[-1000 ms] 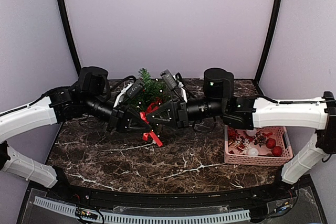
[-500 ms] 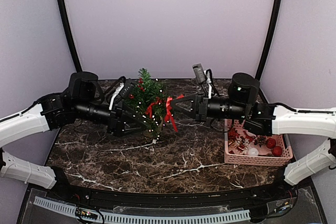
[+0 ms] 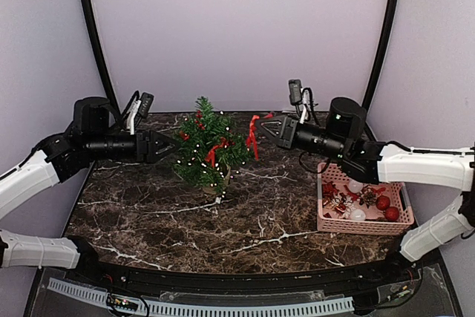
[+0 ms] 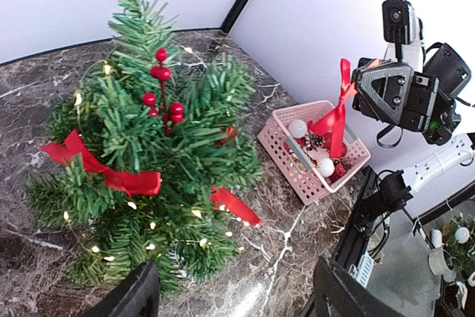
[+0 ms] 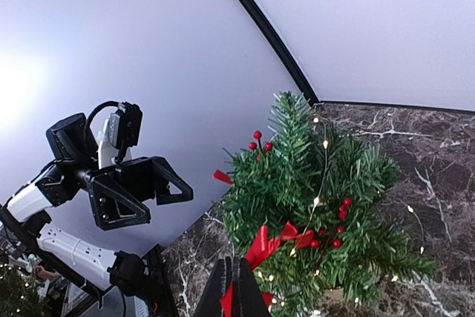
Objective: Decorate the small christmas tree
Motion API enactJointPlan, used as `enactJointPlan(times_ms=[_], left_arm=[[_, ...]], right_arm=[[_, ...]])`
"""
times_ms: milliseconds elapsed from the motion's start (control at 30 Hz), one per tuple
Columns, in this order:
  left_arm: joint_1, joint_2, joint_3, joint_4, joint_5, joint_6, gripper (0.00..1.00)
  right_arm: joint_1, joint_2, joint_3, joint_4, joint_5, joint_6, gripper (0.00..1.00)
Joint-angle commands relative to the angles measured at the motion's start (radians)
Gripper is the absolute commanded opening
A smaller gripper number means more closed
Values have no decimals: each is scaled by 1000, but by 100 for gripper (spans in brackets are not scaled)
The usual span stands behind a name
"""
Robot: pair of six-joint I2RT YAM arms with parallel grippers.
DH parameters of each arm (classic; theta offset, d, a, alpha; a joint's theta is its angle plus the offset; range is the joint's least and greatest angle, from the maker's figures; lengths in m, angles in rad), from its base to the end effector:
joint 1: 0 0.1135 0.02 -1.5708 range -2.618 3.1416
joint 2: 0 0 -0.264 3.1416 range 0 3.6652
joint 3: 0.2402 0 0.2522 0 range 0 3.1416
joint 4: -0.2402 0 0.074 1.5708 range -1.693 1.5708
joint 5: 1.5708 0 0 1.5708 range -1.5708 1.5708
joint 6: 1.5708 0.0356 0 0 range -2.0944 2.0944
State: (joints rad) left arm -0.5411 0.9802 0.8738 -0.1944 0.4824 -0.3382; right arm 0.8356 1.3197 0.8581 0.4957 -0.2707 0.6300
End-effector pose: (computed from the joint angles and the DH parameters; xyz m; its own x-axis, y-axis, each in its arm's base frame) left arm 0.1833 -0.1294 0.3352 -0.5170 -0.0322 -0.8554 0.7045 0.5517 -0.4465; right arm 0.2000 0.2353 0.3175 -0.5082 0.2844 -0.8129 -0.7358 0.3472 0.5814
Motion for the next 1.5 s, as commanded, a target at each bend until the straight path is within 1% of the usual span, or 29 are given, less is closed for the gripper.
enactJointPlan(times_ms=[0,267,400,567,800,1067,1467], left_arm=[[42,33,45,-22,-36,-23,74],[91,92,86,17,-15,-20,75],[115,110,95,33,-9,-17,75],[137,127,99,41,-5,-13,75],[154,138,95,47,11,-4,75],[160,147,94,54,27,3,73],[162,200,129,46,44,35,74]], right_arm=[[-19,80,136,-3,-30,-2,0],[-23,235,322,-73,-135,4,0],[-23,298,391,-96,-162,13,0],[-23,354,460,-159,-126,1,0],[-23,412,534,-260,-14,-7,0],[-21,458,584,-284,-3,-14,0],[11,501,645,-348,25,-70,0]])
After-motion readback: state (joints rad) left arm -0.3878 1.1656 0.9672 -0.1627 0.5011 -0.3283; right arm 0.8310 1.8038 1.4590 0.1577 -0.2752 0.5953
